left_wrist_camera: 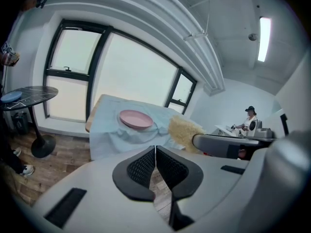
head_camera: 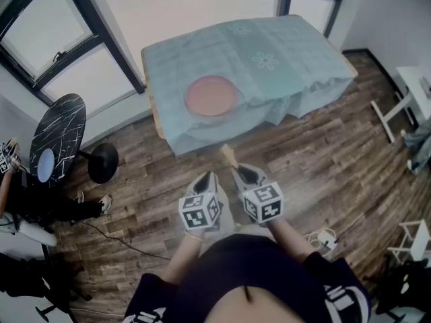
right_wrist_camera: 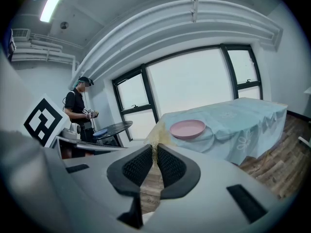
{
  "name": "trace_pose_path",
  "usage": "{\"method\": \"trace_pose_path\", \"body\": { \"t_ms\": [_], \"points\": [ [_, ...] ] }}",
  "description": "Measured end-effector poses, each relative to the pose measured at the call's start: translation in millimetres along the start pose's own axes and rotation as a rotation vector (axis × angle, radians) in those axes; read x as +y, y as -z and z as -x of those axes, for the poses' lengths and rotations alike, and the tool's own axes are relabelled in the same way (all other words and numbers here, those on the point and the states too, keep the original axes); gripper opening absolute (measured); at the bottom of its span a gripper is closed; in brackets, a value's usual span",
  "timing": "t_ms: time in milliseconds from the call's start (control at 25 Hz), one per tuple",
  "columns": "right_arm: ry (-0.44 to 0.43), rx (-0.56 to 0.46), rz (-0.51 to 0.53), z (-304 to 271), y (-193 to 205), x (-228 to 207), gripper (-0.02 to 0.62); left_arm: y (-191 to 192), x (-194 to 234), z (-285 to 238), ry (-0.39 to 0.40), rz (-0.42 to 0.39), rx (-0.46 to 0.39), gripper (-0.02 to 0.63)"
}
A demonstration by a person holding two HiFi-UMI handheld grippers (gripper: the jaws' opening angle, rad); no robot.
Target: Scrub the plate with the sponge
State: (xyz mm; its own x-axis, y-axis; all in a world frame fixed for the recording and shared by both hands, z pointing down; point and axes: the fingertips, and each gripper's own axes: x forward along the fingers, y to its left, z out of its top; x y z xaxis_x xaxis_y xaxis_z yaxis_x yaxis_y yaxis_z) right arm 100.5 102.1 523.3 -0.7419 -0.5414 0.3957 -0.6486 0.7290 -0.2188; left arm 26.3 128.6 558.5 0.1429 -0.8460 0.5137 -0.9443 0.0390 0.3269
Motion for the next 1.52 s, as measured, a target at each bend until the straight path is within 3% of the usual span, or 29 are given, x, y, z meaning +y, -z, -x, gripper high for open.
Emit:
{"method": "trace_pose_path", "body": {
  "t_ms": [720, 1520],
  "points": [
    [-0.013, 0.04, 0.04, -92.8, -42.3, -35.7, 0.037, -58.5, 53.8, -81.6, -0.005, 0.058, 0.01, 0.015],
    [0.043, 0.039, 0.042, -235.6, -132.6, -89.4, 0.038, -163.0, 143.6, -197.9, 0.002, 0.055, 0.066, 0.015]
  ]
}}
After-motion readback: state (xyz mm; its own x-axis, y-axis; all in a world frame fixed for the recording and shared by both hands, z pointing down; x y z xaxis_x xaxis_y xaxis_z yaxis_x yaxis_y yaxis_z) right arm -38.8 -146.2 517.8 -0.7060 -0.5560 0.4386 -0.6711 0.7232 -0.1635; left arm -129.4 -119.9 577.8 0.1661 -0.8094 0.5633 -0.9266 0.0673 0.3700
